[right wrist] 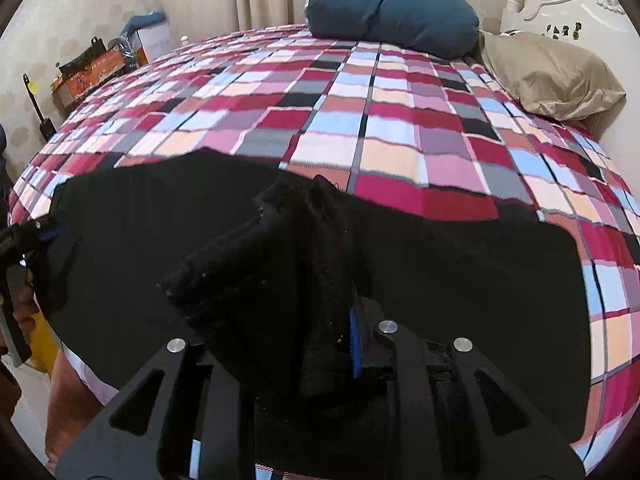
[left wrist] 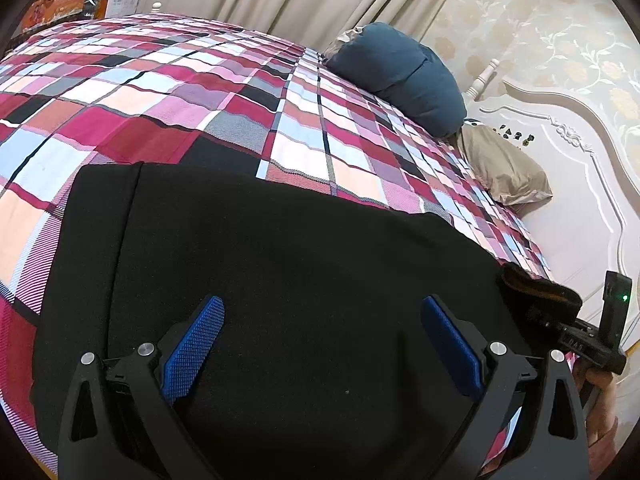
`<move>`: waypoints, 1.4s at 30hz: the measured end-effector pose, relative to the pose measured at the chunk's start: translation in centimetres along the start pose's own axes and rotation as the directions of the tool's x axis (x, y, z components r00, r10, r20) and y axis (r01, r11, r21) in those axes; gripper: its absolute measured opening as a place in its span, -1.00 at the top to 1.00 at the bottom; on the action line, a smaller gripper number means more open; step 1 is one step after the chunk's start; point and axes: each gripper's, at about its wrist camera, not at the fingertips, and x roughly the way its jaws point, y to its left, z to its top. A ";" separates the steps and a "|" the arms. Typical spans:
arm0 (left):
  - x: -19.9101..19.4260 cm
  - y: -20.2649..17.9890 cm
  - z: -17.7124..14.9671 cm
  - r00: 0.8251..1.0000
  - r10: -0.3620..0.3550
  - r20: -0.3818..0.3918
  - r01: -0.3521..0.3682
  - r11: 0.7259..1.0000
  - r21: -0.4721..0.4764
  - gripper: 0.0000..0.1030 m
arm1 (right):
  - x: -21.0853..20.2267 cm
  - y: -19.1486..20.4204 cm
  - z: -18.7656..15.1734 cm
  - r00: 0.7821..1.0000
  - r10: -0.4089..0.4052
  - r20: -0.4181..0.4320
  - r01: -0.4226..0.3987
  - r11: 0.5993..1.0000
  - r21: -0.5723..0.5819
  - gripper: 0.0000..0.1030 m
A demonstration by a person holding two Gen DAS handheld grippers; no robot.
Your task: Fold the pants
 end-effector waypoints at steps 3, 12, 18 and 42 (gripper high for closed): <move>0.0 -0.1 0.1 1.000 0.005 -0.001 -0.005 1.000 0.003 -0.90 | 0.5 0.3 -0.5 1.000 0.006 -0.011 -0.006 1.000 -0.006 0.42; 0.1 0.0 0.2 1.000 0.013 0.001 -0.013 1.000 0.006 -0.90 | -0.5 2.2 -2.0 0.993 0.117 -0.005 -0.117 0.993 -0.027 -0.25; 0.2 -0.2 0.1 1.000 0.017 0.006 -0.017 1.000 0.014 -0.90 | -4.2 -0.9 -2.3 0.898 0.439 0.037 -0.440 0.894 0.081 -0.29; 1.0 -0.8 0.2 0.997 0.083 -0.005 -0.082 0.995 0.059 -0.90 | 5.2 -24.9 1.1 0.792 0.605 0.085 -0.538 0.625 0.566 0.11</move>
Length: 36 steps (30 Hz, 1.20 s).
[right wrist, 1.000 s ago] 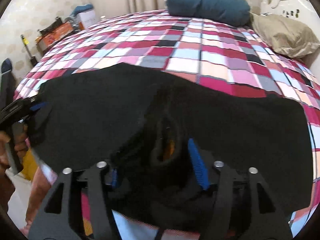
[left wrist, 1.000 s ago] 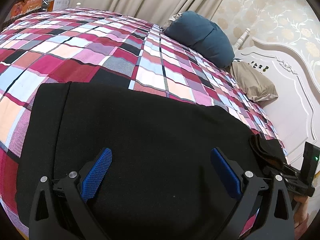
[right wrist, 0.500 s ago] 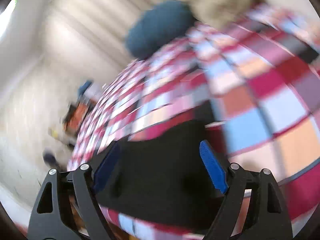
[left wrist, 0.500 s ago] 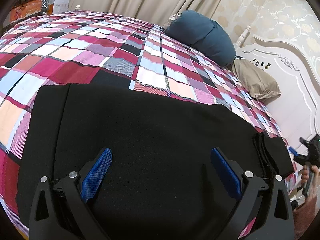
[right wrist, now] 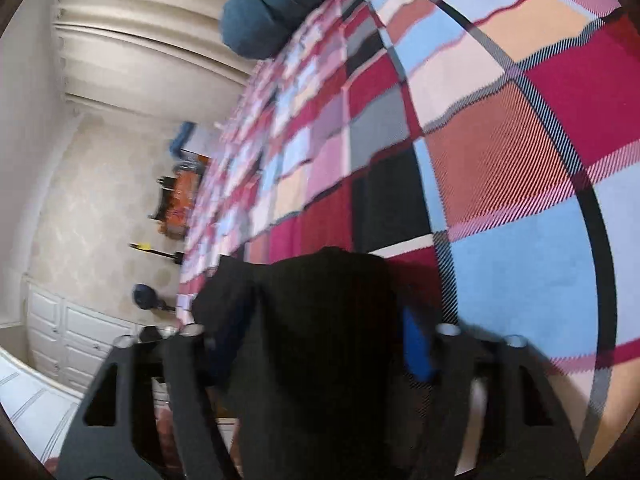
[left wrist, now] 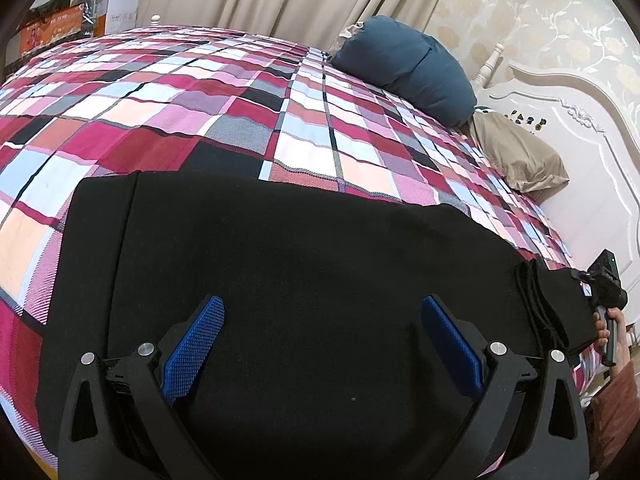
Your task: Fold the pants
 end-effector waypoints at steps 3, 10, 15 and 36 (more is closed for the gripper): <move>0.2 -0.2 0.0 1.000 0.015 -0.009 -0.014 1.000 0.020 -0.90 | 0.5 -0.6 0.2 0.999 -0.030 -0.019 0.031 0.999 0.011 0.46; 0.2 0.0 0.1 1.000 0.012 -0.016 -0.012 1.000 0.007 -0.90 | 0.2 -1.1 -0.6 1.000 -0.002 0.001 0.002 0.999 0.039 0.37; 0.1 0.4 0.2 1.000 -0.010 -0.012 0.010 1.000 -0.026 -0.90 | -0.9 -0.1 -2.5 0.999 0.022 -0.026 -0.022 1.000 0.006 -0.23; 0.1 0.4 0.3 1.000 -0.012 -0.013 0.012 1.000 -0.021 -0.90 | -2.3 -1.0 -6.2 0.998 -0.004 -0.059 0.002 1.000 -0.031 0.27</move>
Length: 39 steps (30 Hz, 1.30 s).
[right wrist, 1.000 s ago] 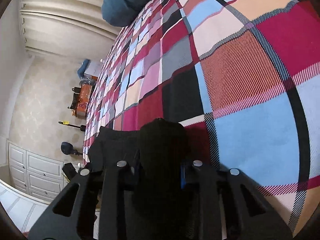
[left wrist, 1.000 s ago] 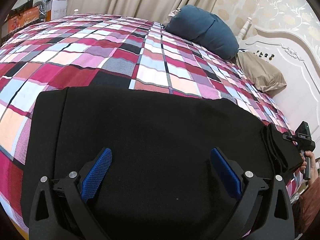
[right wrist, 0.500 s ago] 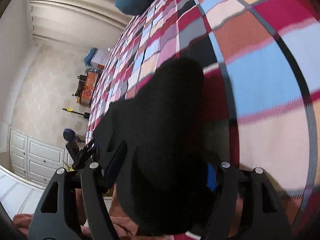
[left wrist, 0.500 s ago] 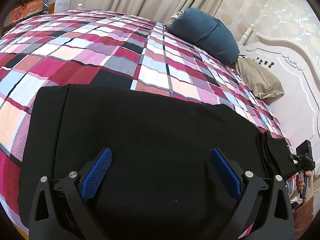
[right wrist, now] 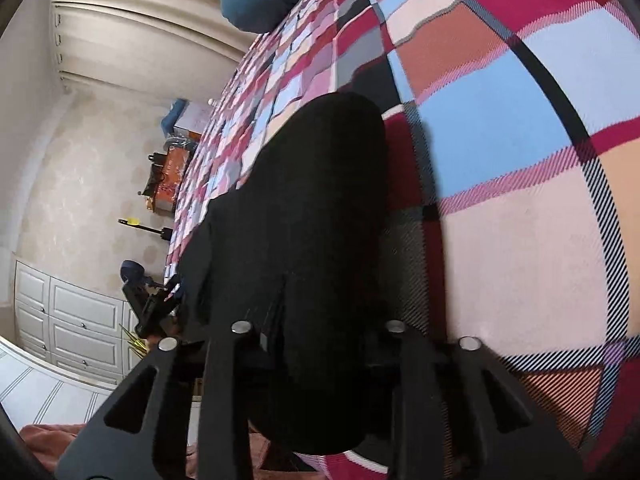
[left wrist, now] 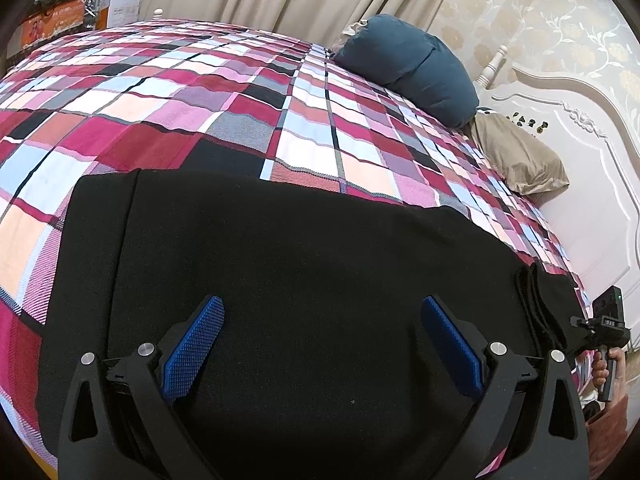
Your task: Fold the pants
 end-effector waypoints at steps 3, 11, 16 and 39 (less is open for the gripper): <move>-0.1 0.0 0.0 1.000 -0.008 -0.006 0.008 1.000 0.006 -0.90 | -0.6 0.0 0.2 0.999 0.053 0.005 -0.053 0.998 0.016 -0.03; -2.8 1.1 0.4 0.998 -0.050 0.038 0.052 0.997 -0.059 -0.90 | -4.4 0.5 0.8 0.974 -0.084 0.208 0.078 0.996 0.036 -0.27; -5.5 4.9 0.6 0.994 -0.065 0.093 0.078 0.987 -0.141 -0.90 | -6.4 2.3 -1.0 0.865 -0.315 0.391 0.314 0.947 0.070 -0.32; -5.4 14.5 1.7 0.943 -0.333 -0.017 0.309 0.891 -0.333 -0.90 | -3.6 10.0 -6.8 0.794 -0.343 0.502 0.348 0.933 0.087 -0.51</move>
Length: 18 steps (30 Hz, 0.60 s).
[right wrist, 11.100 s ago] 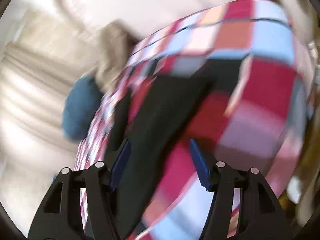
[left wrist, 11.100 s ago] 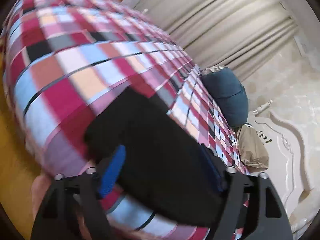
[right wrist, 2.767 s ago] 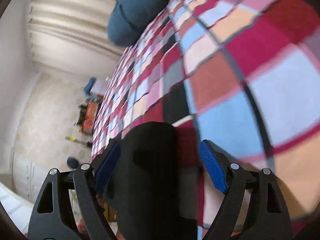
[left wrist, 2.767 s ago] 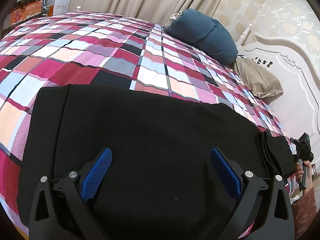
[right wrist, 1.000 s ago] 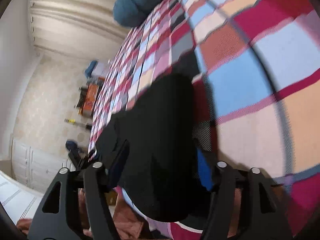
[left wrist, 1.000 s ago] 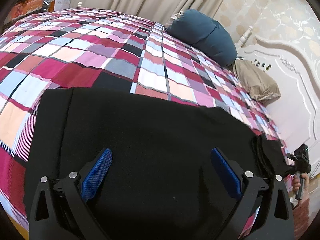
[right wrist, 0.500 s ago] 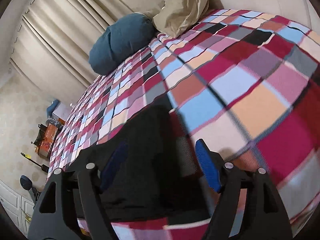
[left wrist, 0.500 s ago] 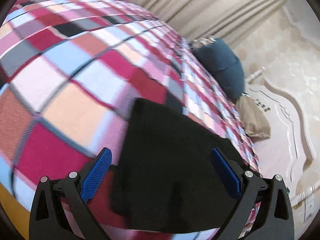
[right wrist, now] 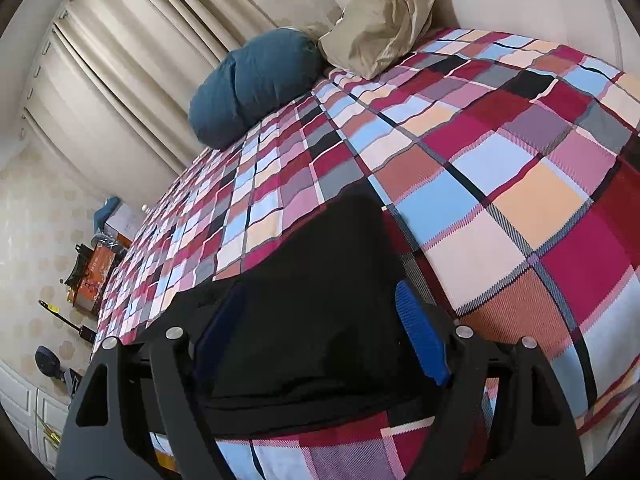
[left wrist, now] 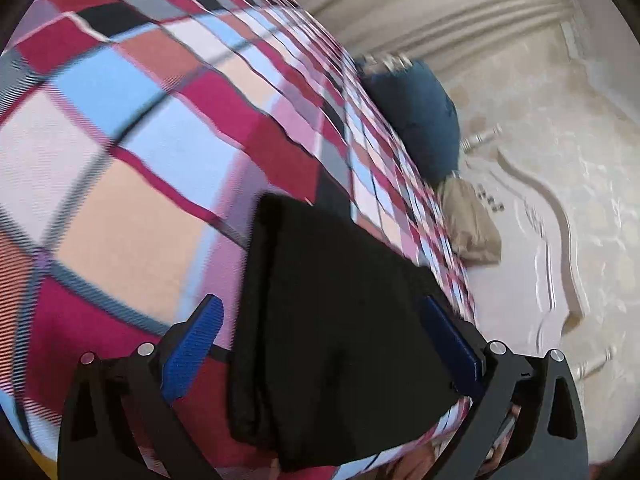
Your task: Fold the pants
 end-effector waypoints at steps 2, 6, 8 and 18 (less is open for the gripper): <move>0.8 -0.7 -0.2 0.999 0.040 -0.024 -0.039 0.998 0.044 -0.90 | -0.5 0.4 -0.1 1.000 -0.003 0.013 0.003 1.000 -0.005 -0.51; 1.2 -1.2 -0.3 0.999 0.018 -0.045 -0.015 0.999 0.051 -0.90 | -0.7 1.4 0.0 1.000 0.003 0.017 -0.002 1.000 -0.019 -0.51; 1.2 -1.1 -0.5 0.998 -0.019 -0.054 0.021 0.999 0.034 -0.90 | -0.7 2.0 0.0 1.000 0.013 0.016 -0.013 1.000 -0.023 -0.51; 2.3 1.4 -0.3 0.993 -0.036 -0.112 0.027 0.997 -0.078 0.44 | -0.7 4.7 -0.2 1.000 0.018 0.011 -0.017 0.998 -0.065 -0.51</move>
